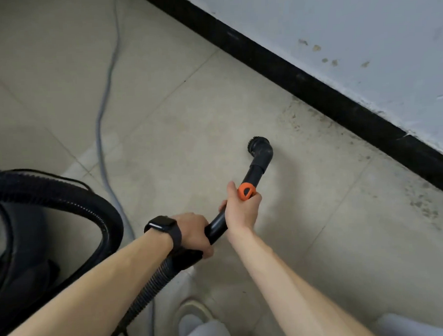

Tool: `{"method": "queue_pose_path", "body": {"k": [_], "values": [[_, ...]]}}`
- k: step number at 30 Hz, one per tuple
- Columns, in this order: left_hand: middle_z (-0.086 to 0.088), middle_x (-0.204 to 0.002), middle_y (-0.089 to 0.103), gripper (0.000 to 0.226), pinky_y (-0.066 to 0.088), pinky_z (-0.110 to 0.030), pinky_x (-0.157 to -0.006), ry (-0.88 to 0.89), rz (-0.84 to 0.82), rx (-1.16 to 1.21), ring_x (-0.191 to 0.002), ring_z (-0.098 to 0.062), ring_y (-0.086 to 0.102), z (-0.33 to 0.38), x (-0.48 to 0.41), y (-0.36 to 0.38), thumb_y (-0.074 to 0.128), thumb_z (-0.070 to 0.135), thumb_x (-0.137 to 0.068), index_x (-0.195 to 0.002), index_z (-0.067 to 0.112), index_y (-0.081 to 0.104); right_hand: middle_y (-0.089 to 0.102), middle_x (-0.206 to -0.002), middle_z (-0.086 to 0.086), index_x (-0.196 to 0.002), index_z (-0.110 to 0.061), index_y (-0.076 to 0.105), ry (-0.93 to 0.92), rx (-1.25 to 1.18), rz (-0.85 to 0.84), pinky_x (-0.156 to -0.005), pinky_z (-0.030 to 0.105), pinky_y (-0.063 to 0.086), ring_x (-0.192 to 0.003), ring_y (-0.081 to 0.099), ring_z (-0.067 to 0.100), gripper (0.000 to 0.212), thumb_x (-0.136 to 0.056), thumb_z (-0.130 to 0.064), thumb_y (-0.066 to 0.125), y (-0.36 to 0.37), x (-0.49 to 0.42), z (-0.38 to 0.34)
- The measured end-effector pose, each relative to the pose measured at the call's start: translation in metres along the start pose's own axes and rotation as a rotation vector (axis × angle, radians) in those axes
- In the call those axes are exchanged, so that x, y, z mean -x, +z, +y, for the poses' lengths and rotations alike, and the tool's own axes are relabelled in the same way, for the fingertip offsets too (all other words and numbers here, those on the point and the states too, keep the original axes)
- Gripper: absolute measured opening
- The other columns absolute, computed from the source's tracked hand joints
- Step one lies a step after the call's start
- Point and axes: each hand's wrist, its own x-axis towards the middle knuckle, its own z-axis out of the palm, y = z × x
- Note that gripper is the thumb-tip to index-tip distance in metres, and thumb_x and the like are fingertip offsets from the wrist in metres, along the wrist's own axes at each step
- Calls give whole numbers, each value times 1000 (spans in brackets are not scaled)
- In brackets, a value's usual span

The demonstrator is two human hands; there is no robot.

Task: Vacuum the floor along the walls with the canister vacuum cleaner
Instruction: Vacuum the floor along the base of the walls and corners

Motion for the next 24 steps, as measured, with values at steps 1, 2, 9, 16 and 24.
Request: {"method": "queue_pose_path", "body": {"k": [1,2,9,16,24], "values": [[5,-86,69,32,57,-30,-71,2,-4,56,-79,-16,67,-3,6,8,74,50,-62,-82,30,61,55,-46,-8,-105,-20,41,10,-34,-12,-62,32,53,-50,57,18,32,-94,-35,66,-3,2,2],[6,-87,68,30,56,-30,-73,3,0,100,-81,-15,66,-6,10,16,72,50,-66,-85,31,60,54,-45,-9,-107,-18,42,15,-59,-18,-61,31,51,-49,56,17,31,-95,-34,66,-7,3,5],[3,-94,60,40,49,-30,-71,46,152,43,-82,-19,58,22,0,27,65,47,-81,-114,28,54,69,-86,12,-115,-19,38,-4,26,83,-69,36,59,-64,67,26,37,-98,-43,61,-23,-16,-9],[-1,-103,57,36,43,-34,-67,87,422,172,-90,-27,59,58,-18,42,57,44,-86,-109,21,43,55,-60,-4,-104,-16,36,-46,26,-89,-65,38,54,-48,54,16,35,-97,-29,69,-49,-58,-48],[5,-93,55,32,47,-33,-66,95,611,273,-87,-21,56,70,-36,67,56,49,-80,-101,28,45,59,-90,6,-105,-15,43,-11,34,-154,-70,38,59,-58,64,13,33,-96,-24,73,-62,-67,-43]]}}
